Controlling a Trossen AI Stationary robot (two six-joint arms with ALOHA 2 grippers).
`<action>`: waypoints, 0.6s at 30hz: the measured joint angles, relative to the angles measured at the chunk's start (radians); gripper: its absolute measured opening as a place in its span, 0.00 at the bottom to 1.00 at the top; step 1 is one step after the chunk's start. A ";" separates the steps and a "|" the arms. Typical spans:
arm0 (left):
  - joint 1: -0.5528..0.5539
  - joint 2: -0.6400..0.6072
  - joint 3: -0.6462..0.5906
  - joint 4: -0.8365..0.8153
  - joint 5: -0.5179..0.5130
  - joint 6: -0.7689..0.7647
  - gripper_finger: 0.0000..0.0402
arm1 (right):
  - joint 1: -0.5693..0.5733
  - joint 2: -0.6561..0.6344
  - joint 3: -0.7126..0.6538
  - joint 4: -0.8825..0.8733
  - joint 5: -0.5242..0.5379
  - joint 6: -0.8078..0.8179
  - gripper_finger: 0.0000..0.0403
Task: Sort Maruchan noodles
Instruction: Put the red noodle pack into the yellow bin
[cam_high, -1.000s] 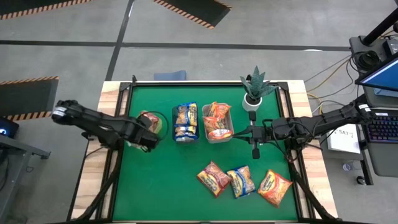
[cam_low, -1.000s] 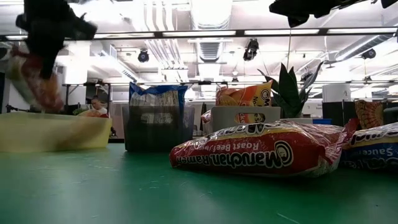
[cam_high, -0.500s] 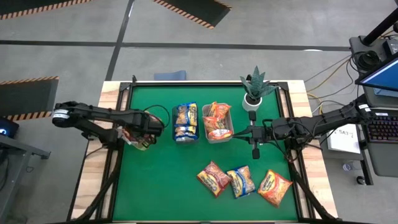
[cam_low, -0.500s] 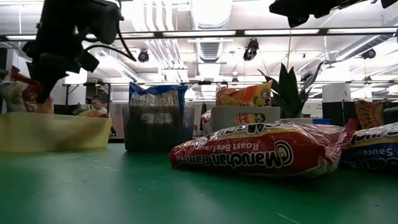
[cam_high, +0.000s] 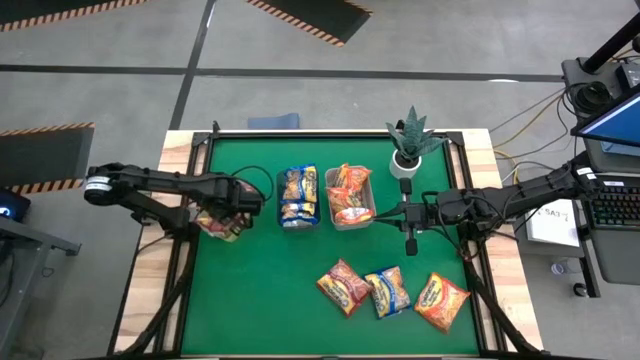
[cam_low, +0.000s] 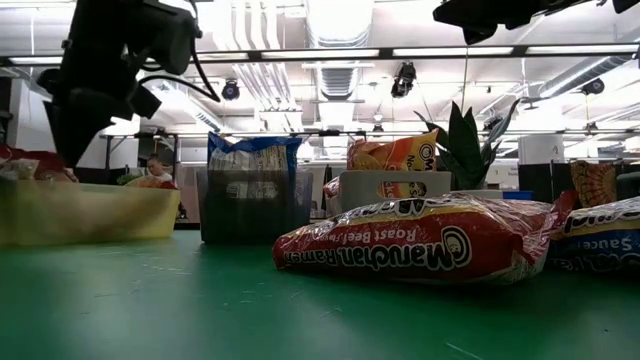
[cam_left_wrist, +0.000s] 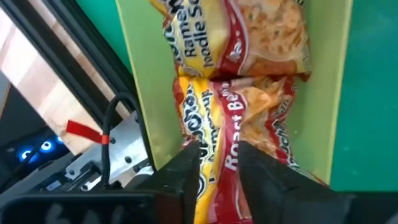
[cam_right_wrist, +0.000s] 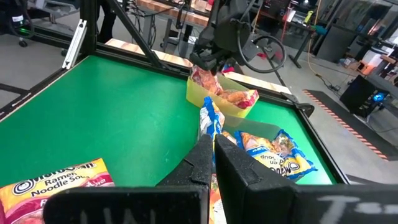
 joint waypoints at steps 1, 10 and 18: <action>0.000 0.000 0.000 -0.005 -0.002 -0.006 0.24 | 0.000 0.000 0.000 0.000 0.000 0.000 0.02; 0.000 0.000 -0.009 0.067 -0.201 -0.045 0.29 | 0.000 0.000 0.000 0.000 0.000 0.000 0.02; -0.009 -0.001 -0.134 0.146 -0.110 -0.097 0.21 | 0.000 0.000 0.000 0.000 0.000 0.002 0.02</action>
